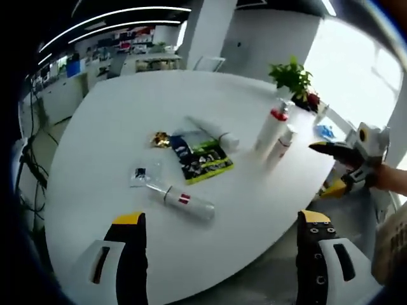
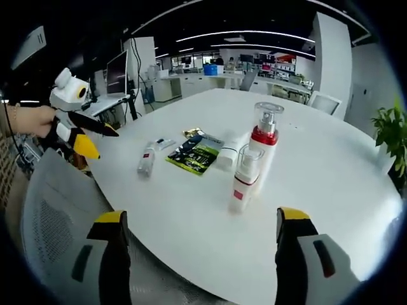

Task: Arrange the skincare products in the storage area until every visible bottle or jar stands upright without overlapping.

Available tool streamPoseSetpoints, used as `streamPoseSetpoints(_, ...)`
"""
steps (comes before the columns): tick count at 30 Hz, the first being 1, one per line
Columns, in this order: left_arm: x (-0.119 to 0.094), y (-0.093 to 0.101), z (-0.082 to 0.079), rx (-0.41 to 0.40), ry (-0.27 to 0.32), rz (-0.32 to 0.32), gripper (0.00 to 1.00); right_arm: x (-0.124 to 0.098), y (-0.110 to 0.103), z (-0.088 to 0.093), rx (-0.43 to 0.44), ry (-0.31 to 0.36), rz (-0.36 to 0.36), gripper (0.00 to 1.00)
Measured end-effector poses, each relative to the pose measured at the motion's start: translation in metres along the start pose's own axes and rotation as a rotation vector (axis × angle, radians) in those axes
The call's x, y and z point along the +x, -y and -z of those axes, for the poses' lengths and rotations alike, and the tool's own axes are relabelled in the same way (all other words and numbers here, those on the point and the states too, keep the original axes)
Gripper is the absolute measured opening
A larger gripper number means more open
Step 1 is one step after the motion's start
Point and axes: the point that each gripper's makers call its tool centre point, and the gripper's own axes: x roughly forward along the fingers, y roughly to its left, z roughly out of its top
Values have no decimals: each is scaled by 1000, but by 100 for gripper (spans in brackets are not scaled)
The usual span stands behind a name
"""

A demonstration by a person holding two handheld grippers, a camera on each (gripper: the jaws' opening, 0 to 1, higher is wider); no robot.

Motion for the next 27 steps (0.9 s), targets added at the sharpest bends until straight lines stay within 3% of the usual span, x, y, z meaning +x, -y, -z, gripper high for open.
streamPoseSetpoints(16, 55, 16, -63, -6, -70, 23, 97, -3, 6, -2, 30, 18, 20, 94)
streamPoseSetpoints(27, 97, 18, -88, -25, -136, 22, 97, -4, 10, 0, 40, 15, 40, 94)
